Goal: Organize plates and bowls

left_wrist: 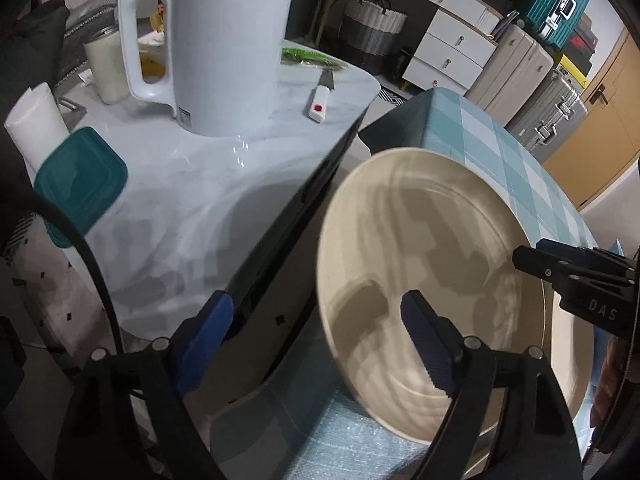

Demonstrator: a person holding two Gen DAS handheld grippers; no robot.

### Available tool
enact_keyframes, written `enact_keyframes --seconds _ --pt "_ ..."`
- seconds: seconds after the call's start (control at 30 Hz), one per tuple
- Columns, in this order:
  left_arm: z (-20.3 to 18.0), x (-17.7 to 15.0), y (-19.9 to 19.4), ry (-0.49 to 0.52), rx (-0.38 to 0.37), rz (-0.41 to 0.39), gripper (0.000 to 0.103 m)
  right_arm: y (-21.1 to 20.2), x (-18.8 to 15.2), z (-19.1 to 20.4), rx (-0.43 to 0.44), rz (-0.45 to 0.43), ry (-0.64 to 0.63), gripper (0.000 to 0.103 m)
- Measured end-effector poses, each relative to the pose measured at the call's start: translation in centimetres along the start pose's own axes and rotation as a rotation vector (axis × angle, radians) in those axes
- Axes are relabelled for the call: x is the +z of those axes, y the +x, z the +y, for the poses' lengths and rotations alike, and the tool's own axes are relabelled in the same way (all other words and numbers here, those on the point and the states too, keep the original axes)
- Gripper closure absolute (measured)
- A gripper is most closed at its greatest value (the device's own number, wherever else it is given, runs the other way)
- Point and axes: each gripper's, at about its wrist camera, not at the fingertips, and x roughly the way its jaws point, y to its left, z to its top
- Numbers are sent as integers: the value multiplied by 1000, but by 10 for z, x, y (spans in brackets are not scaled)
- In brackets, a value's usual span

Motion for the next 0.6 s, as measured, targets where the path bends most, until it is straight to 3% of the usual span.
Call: enact_keyframes --seconds 0.17,0.23,0.4,0.53,0.6 --pt "1 0 0 -9 -4 0 19 6 -1 -1 26 16 11 67" --pt "1 0 2 -4 2 4 33 8 -2 -1 26 24 11 69" --pt "5 1 5 -24 -24 11 36 12 -5 -3 23 29 13 81" --pt "6 2 4 -29 -50 8 49 10 -6 -1 24 28 11 87" --pt "5 2 3 -29 -77 12 60 9 -6 -2 17 26 12 89"
